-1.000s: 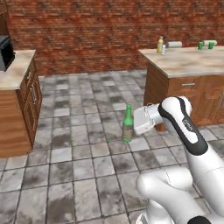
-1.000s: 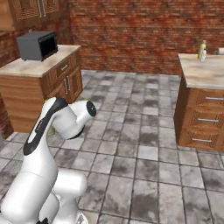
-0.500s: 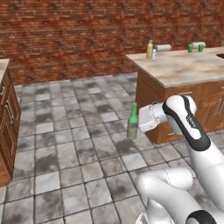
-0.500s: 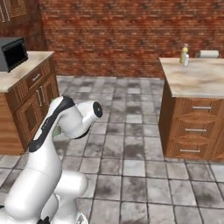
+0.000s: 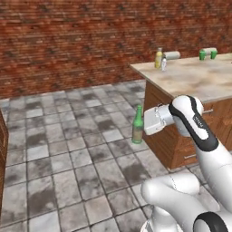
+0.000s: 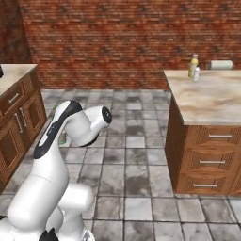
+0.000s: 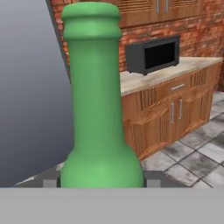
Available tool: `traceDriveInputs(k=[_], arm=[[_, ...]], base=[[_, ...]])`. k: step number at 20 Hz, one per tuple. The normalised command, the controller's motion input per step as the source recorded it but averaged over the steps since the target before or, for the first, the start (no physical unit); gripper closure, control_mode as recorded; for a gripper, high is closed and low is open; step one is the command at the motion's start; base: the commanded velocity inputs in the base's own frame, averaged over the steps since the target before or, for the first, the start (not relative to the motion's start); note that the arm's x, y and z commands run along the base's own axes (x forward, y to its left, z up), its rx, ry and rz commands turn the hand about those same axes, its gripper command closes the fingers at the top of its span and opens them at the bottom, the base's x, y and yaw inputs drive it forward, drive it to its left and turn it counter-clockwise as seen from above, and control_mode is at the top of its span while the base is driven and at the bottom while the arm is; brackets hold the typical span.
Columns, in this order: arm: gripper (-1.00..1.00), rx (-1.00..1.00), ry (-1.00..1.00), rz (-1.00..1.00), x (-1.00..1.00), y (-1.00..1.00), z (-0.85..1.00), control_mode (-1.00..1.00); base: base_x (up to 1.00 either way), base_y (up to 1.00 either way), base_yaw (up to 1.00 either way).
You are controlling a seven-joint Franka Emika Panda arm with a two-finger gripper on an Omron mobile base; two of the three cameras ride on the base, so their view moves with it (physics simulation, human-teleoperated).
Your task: Place the drinks on the dining counter in a tight cluster.
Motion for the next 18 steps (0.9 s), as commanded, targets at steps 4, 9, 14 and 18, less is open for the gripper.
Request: traceDriveInputs(k=[4,9,14,18], arm=[[1.0,0.0,0.0,0.0,0.0,0.0,0.0,1.0],[1.0,0.0,0.0,0.0,0.0,0.0,0.0,1.0],[1.0,0.0,0.0,0.0,0.0,0.0,0.0,1.0],[1.0,0.0,0.0,0.0,0.0,0.0,0.0,1.0]], base=[[1.0,0.0,-0.18],[1.0,-0.03,-0.19],[1.0,-0.09,-0.24],[1.0,-0.09,-0.27]])
